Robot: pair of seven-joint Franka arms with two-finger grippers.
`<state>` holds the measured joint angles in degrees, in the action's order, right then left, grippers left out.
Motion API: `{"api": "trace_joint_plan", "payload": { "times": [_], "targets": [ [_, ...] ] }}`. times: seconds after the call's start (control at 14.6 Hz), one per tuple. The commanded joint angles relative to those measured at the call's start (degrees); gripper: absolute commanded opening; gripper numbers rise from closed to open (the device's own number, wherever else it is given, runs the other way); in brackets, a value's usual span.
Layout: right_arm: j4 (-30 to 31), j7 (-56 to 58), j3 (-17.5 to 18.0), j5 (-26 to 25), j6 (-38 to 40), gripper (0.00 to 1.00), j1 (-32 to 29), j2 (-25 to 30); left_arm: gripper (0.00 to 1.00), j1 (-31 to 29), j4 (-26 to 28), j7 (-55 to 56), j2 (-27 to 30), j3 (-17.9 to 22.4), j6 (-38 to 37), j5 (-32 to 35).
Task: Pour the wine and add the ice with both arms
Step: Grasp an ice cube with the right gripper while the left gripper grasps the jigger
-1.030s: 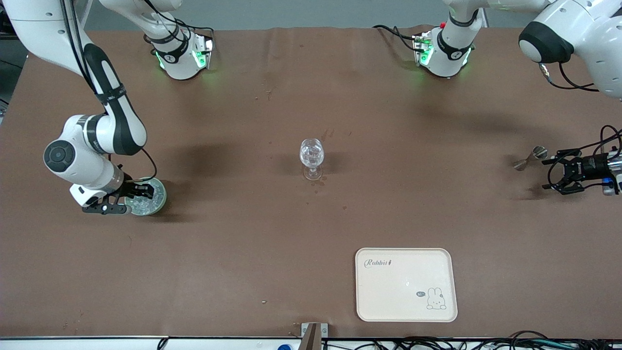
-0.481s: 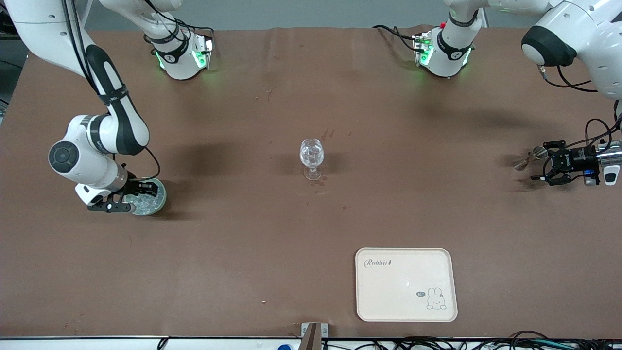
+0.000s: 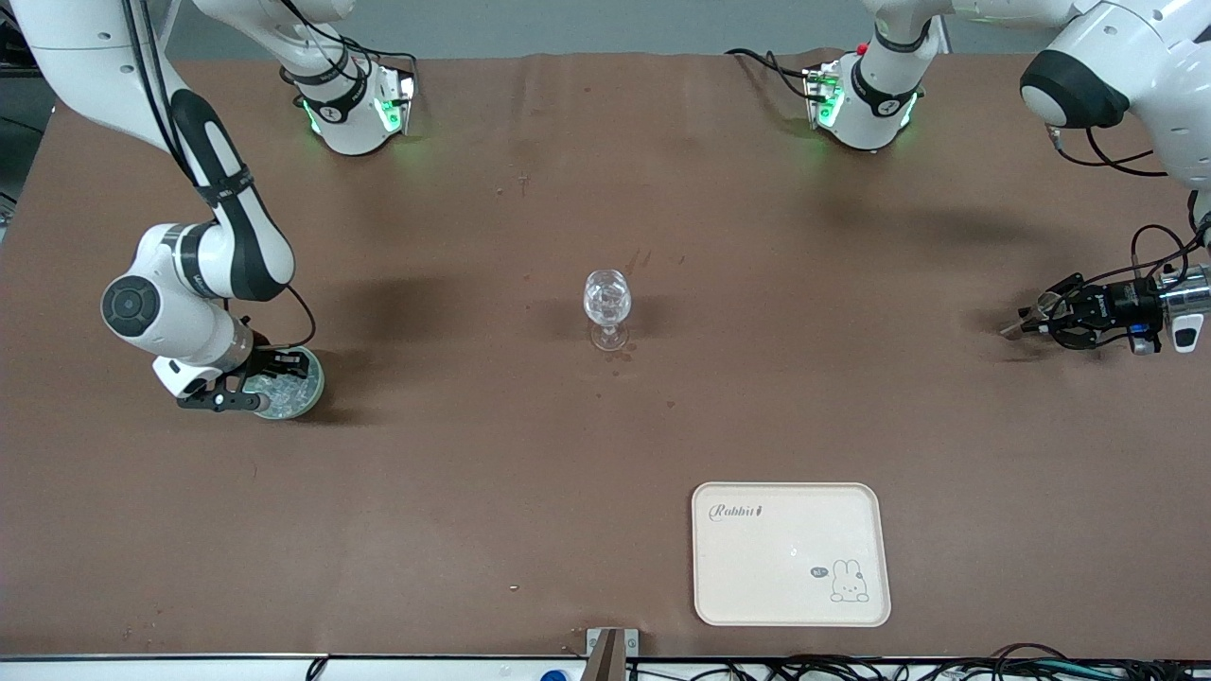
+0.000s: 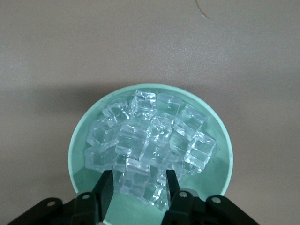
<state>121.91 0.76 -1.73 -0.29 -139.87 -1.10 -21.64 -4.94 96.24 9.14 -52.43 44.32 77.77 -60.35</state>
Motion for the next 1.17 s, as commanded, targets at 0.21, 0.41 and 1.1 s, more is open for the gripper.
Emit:
{"api": "trace_joint_plan", "payload": {
  "times": [0.21,0.41,1.1],
  "targets": [
    [0.61,1.52,0.41,1.52,-0.93,0.52,-0.3,-0.33,0.0,-0.86,-0.34,0.61,2.15,1.73,-6.39,-2.23],
    [0.52,1.52,0.41,1.52,-1.02,0.46,-0.22,-0.42,0.0,0.72,0.17,8.15,7.14,0.08,-10.44,-3.55],
    [-4.47,0.99,0.41,1.6,5.2,0.04,-0.48,-0.42,0.0,2.75,18.7,30.83,35.87,-22.21,10.43,0.39]
  ]
}}
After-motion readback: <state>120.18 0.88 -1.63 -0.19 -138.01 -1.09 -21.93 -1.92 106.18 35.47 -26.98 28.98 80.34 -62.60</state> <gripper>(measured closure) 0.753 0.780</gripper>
